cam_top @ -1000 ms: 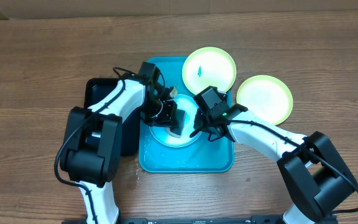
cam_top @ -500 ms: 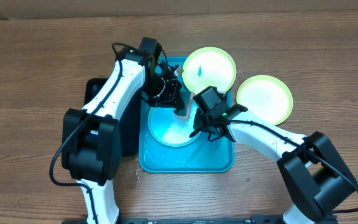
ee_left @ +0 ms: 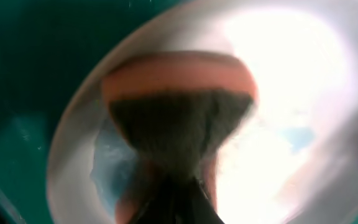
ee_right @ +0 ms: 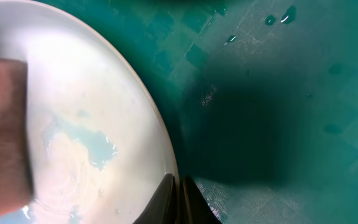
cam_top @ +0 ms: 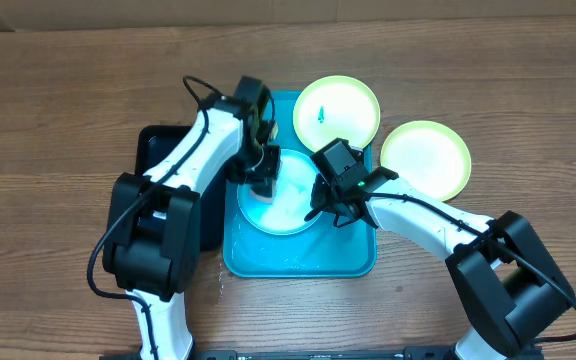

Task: Clean dirty plates on tray and stack at the side
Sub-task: 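Continue scrubbing the plate center with the sponge, left gripper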

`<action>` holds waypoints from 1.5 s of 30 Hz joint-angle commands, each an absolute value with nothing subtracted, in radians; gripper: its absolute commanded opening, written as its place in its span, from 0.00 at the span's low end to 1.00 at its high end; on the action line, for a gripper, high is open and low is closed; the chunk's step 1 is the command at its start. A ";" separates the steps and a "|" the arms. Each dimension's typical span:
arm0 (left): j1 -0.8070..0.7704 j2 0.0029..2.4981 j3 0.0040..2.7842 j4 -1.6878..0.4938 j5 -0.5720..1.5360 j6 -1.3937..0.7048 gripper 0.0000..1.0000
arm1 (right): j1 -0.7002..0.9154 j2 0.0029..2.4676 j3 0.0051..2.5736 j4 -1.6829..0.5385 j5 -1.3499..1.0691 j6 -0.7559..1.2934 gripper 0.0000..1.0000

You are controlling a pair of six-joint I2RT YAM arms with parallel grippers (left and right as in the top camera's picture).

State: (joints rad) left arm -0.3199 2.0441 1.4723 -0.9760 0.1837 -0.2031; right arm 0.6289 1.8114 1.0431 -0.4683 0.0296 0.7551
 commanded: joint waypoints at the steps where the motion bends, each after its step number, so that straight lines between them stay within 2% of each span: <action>1: -0.326 2.024 1.376 -0.912 0.147 -0.243 0.05 | 0.634 1.826 1.046 -0.464 0.020 0.755 0.04; 6: -0.328 2.024 1.339 -0.885 0.230 -0.246 0.04 | 0.634 1.826 1.046 -0.463 0.020 0.755 0.04; 11: -0.327 2.022 1.396 -0.886 0.591 -0.126 0.04 | 0.634 1.826 1.046 -0.461 0.017 0.755 0.04; 14: -0.327 2.019 1.472 -0.920 0.695 -0.112 0.04 | 0.634 1.826 1.046 -0.463 0.017 0.754 0.04; 18: -0.327 2.012 1.603 -1.021 0.655 -0.111 0.04 | 0.634 1.826 1.046 -0.465 0.017 0.754 0.04; 22: -0.328 2.006 1.697 -1.119 0.503 -0.127 0.04 | 0.634 1.826 1.046 -0.465 0.017 0.755 0.04; 31: -0.329 2.008 1.608 -1.145 0.121 -0.239 0.04 | 0.634 1.826 1.046 -0.464 0.014 0.755 0.04; 40: -0.329 2.008 1.361 -0.937 0.125 -0.255 0.04 | 0.634 1.826 1.046 -0.464 0.014 0.754 0.04; 45: -0.329 2.008 1.307 -0.914 0.304 -0.208 0.04 | 0.634 1.826 1.046 -0.461 0.014 0.755 0.04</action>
State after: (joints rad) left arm -0.3252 2.0018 1.3590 -0.9012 0.1677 -0.2367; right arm 0.6292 1.8114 1.0431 -0.4679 0.0219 0.7551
